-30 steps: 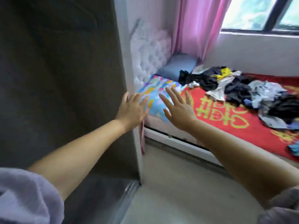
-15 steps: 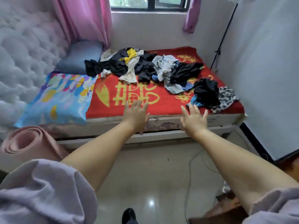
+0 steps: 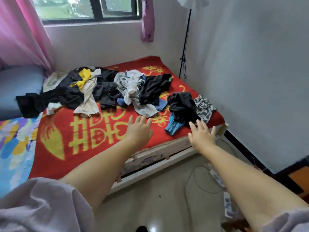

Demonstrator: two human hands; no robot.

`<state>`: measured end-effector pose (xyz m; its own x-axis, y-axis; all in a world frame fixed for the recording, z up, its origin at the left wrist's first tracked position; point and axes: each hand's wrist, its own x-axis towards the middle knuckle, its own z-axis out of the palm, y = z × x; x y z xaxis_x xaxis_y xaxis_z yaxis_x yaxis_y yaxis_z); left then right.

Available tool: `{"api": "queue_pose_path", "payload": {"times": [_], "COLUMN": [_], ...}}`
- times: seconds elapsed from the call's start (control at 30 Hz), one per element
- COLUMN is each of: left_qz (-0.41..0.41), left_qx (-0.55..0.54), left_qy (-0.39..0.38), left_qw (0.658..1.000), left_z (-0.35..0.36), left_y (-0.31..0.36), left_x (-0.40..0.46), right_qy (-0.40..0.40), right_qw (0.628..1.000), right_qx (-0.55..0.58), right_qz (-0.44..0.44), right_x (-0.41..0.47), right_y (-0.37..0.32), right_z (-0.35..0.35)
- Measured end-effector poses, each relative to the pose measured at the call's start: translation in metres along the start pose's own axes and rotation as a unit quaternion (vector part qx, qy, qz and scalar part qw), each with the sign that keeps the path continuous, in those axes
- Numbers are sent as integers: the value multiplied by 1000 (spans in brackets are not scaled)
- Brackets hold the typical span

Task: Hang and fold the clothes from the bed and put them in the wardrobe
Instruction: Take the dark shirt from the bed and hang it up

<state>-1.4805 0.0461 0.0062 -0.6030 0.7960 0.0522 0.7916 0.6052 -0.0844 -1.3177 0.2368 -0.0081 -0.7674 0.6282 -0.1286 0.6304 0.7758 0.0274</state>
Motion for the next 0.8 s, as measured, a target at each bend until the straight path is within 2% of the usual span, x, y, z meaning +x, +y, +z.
{"api": "queue_pose_path", "payload": {"times": [0.27,0.4,0.57,0.8], "left_qz": [52,73,22,-42], "left_qx": [-17,-10,-36,-166], "left_qy": [-35,-46,-84,-142], "left_qw": [998,996,996,975], "left_z": [37,64,98,148], "left_y": [10,19,33,68], "left_x": [149,222,341,460], "right_qy": [-42,-82,-106,-163], "right_qw": [997,995,993,984], "right_qx": [37,57,61,76], "right_qz": [51,25,6,6], "right_x": [120,195,315,448], "right_y": [42,72,110,156], "right_z": [11,28,44,68]}}
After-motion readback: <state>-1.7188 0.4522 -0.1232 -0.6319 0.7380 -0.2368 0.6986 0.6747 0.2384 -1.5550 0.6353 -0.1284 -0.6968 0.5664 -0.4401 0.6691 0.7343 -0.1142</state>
